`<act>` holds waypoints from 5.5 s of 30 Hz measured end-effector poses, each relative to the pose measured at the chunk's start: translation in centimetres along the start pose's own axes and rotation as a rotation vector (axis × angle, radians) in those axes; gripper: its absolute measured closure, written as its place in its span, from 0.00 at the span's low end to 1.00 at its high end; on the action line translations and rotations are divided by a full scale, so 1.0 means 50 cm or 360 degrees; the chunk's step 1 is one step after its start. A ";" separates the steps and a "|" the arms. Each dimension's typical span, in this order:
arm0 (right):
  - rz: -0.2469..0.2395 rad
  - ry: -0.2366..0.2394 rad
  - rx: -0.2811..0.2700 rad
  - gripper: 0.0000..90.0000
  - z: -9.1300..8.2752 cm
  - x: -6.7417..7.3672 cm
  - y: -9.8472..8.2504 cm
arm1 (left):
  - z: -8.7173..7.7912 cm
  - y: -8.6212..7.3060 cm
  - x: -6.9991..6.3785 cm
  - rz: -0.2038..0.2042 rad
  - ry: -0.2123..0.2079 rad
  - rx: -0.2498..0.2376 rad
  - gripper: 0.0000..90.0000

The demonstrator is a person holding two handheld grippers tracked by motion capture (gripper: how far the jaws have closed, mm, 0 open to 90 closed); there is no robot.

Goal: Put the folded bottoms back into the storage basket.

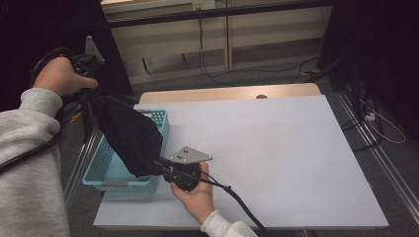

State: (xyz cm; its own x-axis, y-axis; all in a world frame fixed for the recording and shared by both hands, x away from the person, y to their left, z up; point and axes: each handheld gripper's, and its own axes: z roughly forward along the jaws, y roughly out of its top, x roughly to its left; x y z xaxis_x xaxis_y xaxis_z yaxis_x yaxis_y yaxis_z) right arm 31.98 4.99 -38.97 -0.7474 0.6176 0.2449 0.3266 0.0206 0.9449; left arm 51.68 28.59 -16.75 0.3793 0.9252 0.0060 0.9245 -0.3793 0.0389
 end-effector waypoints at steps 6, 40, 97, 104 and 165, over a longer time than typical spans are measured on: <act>0.0011 0.0018 -0.0002 0.90 0.014 0.005 -0.003 | 0.004 0.001 0.014 -0.0022 0.0008 0.0006 0.93; -0.0073 -0.0265 0.0097 0.28 -0.126 -0.125 -0.017 | 0.182 -0.080 0.019 0.0060 -0.0129 -0.0357 0.32; -0.0008 -0.0302 0.0194 0.22 -0.278 -0.219 -0.075 | 0.257 -0.114 -0.089 0.0182 -0.0309 -0.0519 0.23; 0.0001 -0.0325 0.0217 0.21 -0.305 -0.239 -0.082 | 0.265 -0.116 -0.120 0.0266 -0.0370 -0.0563 0.22; 0.0040 -0.0384 0.0316 0.20 -0.424 -0.302 -0.101 | 0.369 -0.152 -0.318 0.0621 -0.0615 -0.0646 0.20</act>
State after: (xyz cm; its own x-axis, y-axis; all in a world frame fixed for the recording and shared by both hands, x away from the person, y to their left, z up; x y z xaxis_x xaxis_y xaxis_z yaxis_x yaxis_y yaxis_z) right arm 29.37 -21.10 -42.84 -0.5865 0.7882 0.1865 0.4676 0.1415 0.8726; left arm 39.35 16.59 -35.57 0.7381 0.6233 -0.2584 0.6583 -0.5812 0.4784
